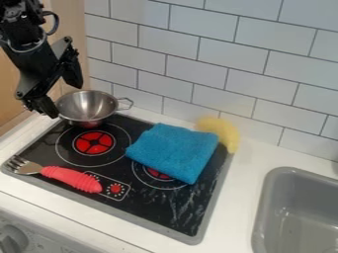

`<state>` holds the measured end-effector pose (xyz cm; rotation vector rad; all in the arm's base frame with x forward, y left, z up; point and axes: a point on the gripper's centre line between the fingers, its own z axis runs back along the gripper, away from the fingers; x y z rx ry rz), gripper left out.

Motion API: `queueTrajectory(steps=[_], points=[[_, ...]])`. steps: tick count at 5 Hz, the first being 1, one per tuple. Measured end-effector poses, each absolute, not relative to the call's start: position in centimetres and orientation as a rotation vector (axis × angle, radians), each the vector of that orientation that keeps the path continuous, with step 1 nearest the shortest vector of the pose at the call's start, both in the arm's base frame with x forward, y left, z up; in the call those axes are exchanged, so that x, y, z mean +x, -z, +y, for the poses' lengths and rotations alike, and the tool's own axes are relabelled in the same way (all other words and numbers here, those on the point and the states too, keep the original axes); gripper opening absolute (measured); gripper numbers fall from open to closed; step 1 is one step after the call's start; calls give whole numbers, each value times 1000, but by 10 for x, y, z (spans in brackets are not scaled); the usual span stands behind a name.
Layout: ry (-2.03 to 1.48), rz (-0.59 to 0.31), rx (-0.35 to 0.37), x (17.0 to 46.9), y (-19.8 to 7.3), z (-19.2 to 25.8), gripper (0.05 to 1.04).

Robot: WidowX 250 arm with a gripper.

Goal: Move the blue cloth to the bottom right of the kitchen

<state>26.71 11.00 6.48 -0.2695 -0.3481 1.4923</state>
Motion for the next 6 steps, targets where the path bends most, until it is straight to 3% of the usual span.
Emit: queueTrajectory(steps=[3,4,6], points=[[-1422,-223,-226,252,-49,92,999],[-1319,-212,-226,261,-57,81,999],[-958,-103,-217,287,-78,46,999]])
